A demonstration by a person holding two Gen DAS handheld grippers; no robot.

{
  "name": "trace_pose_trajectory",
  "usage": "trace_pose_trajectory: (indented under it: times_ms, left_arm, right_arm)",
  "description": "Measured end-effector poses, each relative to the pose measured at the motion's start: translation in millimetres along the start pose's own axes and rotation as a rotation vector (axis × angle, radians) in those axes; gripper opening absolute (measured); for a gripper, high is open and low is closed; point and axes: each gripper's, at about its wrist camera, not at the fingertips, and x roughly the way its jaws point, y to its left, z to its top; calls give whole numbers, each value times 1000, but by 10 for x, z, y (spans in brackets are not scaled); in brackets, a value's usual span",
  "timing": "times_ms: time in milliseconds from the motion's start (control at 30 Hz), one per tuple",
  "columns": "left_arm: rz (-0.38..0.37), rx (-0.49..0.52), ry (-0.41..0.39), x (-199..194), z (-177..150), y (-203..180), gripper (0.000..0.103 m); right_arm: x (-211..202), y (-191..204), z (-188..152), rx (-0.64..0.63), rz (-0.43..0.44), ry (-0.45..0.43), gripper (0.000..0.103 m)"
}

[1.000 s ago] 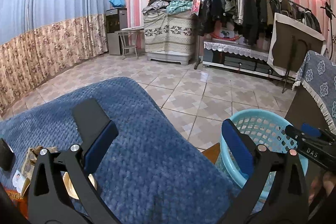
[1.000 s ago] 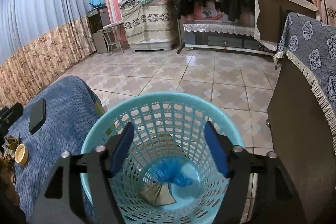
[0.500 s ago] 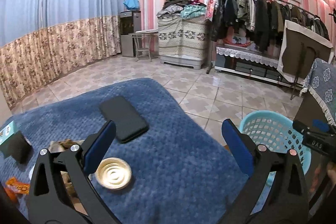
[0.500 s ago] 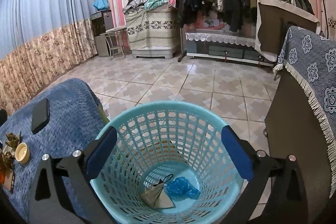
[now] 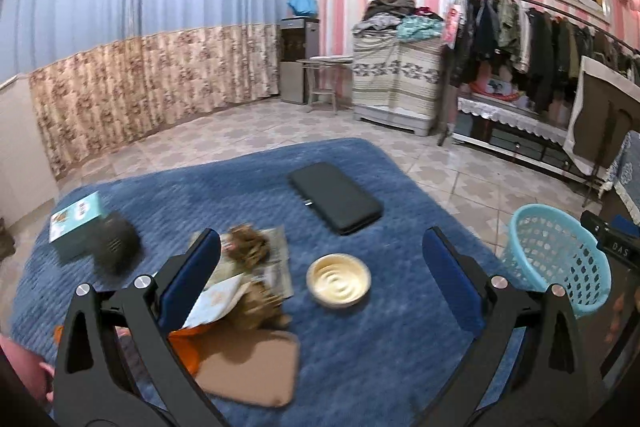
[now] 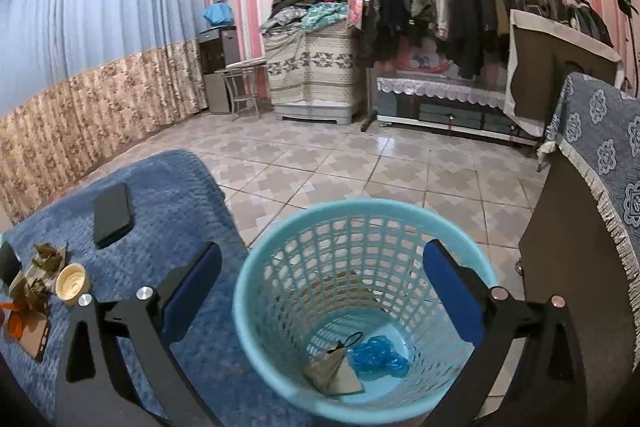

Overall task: Collect trash
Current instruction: 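Move both tools back over the bed toward the oranges and lid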

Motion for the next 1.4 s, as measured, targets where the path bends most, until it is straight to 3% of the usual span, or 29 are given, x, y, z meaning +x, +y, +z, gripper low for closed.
trace_pose_trajectory:
  times_ms: [167,567,767,1033,1200,1267,1400]
  left_arm:
    - [48,-44,9,-154,-59,351,98]
    - [135,-78,7,-511,-357,1035,98]
    - [183,-71,2,-636,-522,1231,98]
    - [225,-96,2,-786,-695,1582,98]
    - [203,-166,108,-641,-805,1923,97]
    - [223,-191,115,-601,-843,2048,98]
    - [228,-159,142,-496,-877,2129,97]
  right_arm:
    - [-70,215,-119,-69,38,25,98]
    - [-349,612,-275,-140,105,-27,98]
    - [-421,674,-406,-107,156,-36,99]
    - [-359,764,-404,-81,188,15,99]
    - [-370,1096,-471,-153,222,23,99]
    - [-361,1220,-522,-169,244,35,99]
    - [-312,1396,-617,-192,222,73,99]
